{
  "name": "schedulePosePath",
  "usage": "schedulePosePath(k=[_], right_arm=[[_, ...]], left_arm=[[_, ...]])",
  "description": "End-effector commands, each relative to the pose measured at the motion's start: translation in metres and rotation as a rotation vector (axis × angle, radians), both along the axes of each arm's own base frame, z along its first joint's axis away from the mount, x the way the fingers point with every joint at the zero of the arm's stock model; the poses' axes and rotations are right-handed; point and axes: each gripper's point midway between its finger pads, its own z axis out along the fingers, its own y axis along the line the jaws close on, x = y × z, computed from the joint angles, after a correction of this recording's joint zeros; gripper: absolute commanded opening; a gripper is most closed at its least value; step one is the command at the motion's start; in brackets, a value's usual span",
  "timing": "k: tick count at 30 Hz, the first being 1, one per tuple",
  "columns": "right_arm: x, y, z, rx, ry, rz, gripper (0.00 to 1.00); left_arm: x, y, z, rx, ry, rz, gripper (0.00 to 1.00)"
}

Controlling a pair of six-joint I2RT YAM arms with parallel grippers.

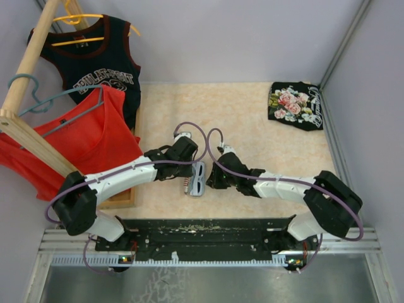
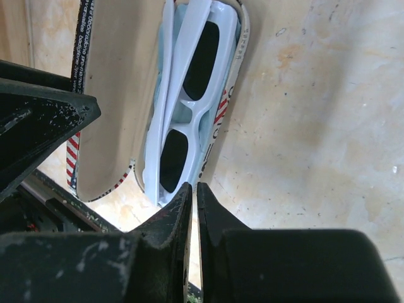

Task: Organize the sunglasses
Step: Place the sunglasses in the sunglasses case.

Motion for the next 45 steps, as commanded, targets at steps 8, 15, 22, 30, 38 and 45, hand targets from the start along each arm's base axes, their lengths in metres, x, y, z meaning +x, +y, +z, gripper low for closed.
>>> schedulePosePath(k=[8, 15, 22, 30, 38, 45], right_arm=[[-0.002, 0.026, 0.001, 0.070, 0.001, 0.080, 0.07], [-0.003, 0.030, -0.001, 0.085, 0.010, 0.090, 0.07], [-0.001, 0.034, -0.004, 0.084, 0.016, 0.095, 0.07], [0.000, 0.038, -0.004, 0.094, 0.018, 0.100, 0.07], [0.001, 0.040, 0.000, 0.105, 0.015, 0.103, 0.07], [0.000, 0.030, 0.011, 0.117, -0.022, 0.076, 0.08]], left_arm=[[0.003, -0.003, 0.015, -0.023, -0.031, 0.002, 0.35], [0.003, -0.004, 0.014, -0.021, -0.028, 0.000, 0.34], [0.002, -0.004, 0.015, -0.024, -0.030, 0.002, 0.34], [0.002, -0.003, 0.016, -0.023, -0.030, 0.002, 0.34], [0.002, -0.003, 0.015, -0.022, -0.030, 0.002, 0.34], [0.003, -0.002, 0.016, -0.020, -0.033, 0.005, 0.34]])
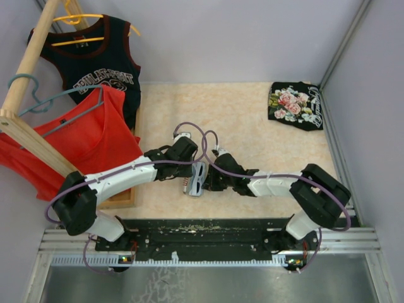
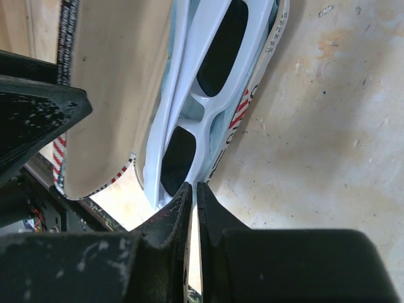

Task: Organize the sunglasses
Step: Place the sunglasses in the sunglasses case.

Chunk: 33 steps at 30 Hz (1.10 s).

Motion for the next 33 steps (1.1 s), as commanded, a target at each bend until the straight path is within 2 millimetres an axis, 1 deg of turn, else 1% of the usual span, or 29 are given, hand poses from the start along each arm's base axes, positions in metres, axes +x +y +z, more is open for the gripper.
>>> schedulePosePath(k=[1, 6, 12, 14, 18, 20, 21, 27, 33], right_arm=[[0.009, 0.006, 0.034, 0.078, -0.094, -0.022, 0.09], [0.009, -0.008, 0.034, 0.064, -0.108, -0.077, 0.18], [0.005, -0.008, 0.021, 0.050, -0.071, -0.072, 0.21], [0.005, -0.009, 0.015, 0.029, -0.057, -0.078, 0.19], [0.007, -0.013, 0.006, -0.013, -0.049, -0.090, 0.09], [0.007, -0.012, 0.004, -0.019, -0.047, -0.081, 0.04], [0.007, -0.010, 0.004, -0.015, -0.047, -0.076, 0.03], [0.008, 0.005, 0.013, 0.048, -0.055, -0.038, 0.03], [0.009, 0.012, 0.017, 0.070, -0.054, -0.024, 0.03]], left_arm=[[0.003, -0.003, 0.017, -0.026, -0.036, 0.003, 0.34], [0.003, -0.003, 0.017, -0.026, -0.036, 0.005, 0.34], [0.004, -0.004, 0.017, -0.026, -0.035, 0.002, 0.34], [0.004, -0.004, 0.017, -0.025, -0.037, 0.002, 0.34], [0.004, -0.003, 0.018, -0.025, -0.040, 0.004, 0.34], [0.004, -0.003, 0.018, -0.024, -0.041, 0.005, 0.34], [0.004, -0.003, 0.018, -0.025, -0.040, 0.004, 0.34], [0.004, -0.002, 0.017, -0.022, -0.038, 0.006, 0.34], [0.004, -0.003, 0.018, -0.023, -0.040, 0.006, 0.34]])
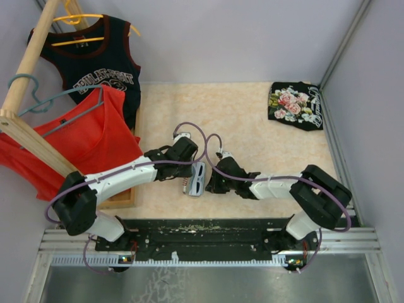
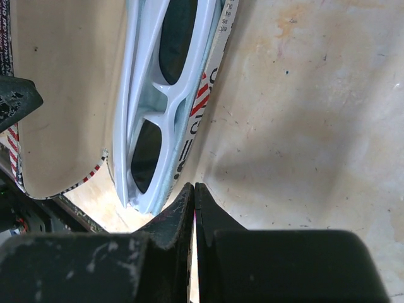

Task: Organize the sunglasses
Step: Place the sunglasses in the sunglasses case.

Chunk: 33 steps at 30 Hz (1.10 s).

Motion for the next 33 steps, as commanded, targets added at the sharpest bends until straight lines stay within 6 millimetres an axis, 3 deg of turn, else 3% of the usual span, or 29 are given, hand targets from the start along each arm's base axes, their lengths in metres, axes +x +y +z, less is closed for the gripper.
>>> schedulePosePath(k=[1, 33], right_arm=[[0.012, 0.026, 0.028, 0.093, -0.060, 0.029, 0.03], [0.011, 0.032, 0.042, 0.148, -0.076, 0.034, 0.02]], left_arm=[[0.004, -0.004, 0.018, -0.031, -0.040, 0.003, 0.34], [0.004, -0.005, 0.017, -0.035, -0.034, 0.004, 0.35]])
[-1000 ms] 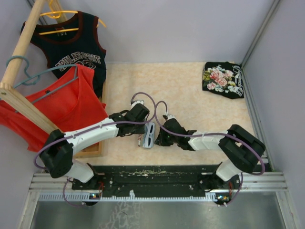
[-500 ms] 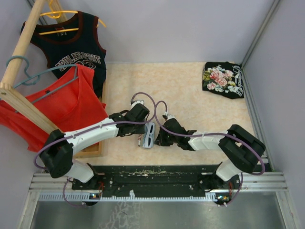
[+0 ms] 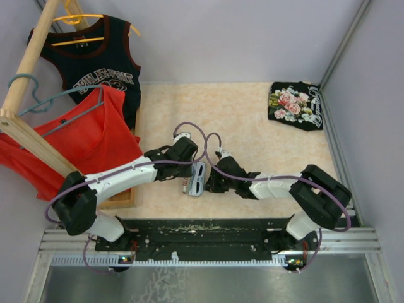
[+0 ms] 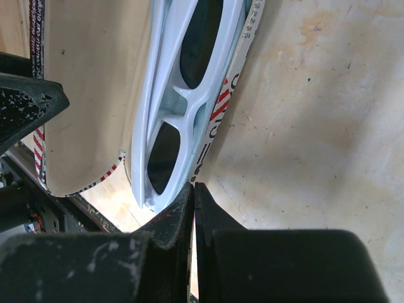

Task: Organize the sunglasses
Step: Place the sunglasses in the sunglasses case.

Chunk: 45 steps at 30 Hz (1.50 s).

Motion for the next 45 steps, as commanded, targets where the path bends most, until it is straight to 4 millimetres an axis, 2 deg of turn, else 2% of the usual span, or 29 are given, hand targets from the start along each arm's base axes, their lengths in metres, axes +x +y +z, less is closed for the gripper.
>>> schedulePosePath(k=[1, 26, 31, 45], right_arm=[[0.011, 0.024, 0.037, 0.111, -0.074, 0.019, 0.02], [0.013, 0.029, 0.038, 0.118, -0.069, 0.031, 0.02], [0.013, 0.029, 0.034, 0.105, -0.065, 0.035, 0.07], [0.011, 0.028, 0.026, 0.098, -0.053, 0.033, 0.07]], left_arm=[[0.004, -0.005, 0.018, -0.036, -0.034, 0.004, 0.35], [0.004, -0.007, 0.018, -0.037, -0.035, -0.001, 0.35], [0.005, -0.007, 0.019, -0.038, -0.034, -0.002, 0.35], [0.003, -0.004, 0.016, -0.033, -0.033, 0.004, 0.35]])
